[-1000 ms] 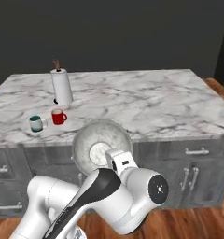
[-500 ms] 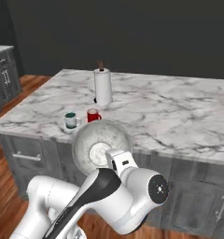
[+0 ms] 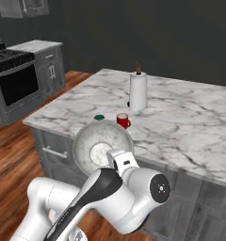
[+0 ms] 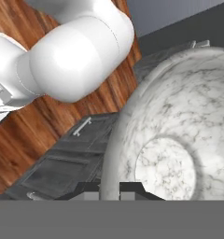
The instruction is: Clear the mugs and bowl far away from the sink.
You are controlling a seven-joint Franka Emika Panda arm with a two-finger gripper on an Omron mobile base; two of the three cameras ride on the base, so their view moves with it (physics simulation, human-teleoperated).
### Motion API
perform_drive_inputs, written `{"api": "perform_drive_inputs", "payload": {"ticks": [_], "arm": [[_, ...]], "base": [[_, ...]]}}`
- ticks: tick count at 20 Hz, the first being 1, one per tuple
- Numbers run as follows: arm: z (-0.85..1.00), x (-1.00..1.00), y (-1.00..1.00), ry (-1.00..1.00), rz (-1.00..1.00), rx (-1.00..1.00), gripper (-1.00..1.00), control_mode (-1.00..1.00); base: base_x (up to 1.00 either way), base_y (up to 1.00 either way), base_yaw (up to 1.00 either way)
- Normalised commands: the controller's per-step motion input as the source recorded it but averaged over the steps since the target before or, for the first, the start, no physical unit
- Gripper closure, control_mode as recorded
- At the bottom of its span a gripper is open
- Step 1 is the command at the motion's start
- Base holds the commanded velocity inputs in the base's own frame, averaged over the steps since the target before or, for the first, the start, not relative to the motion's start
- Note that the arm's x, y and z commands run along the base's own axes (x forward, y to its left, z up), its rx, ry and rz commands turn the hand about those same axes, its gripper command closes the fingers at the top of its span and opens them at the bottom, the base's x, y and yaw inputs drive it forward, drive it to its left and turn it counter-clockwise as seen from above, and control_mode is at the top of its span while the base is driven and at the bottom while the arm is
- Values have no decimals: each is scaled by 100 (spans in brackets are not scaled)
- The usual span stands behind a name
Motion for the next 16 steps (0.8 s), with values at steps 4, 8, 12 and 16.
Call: {"api": "perform_drive_inputs", "payload": {"ticks": [4,8,12,16], "arm": [[0,0,0,0,0,0,100,100],[0,0,0,0,0,0,100,100],[0,0,0,0,0,0,100,100],[0,0,0,0,0,0,100,100]], "base": [[-14,-52,12],[-17,-79,0],[-23,-78,0],[-5,-43,-3]]}}
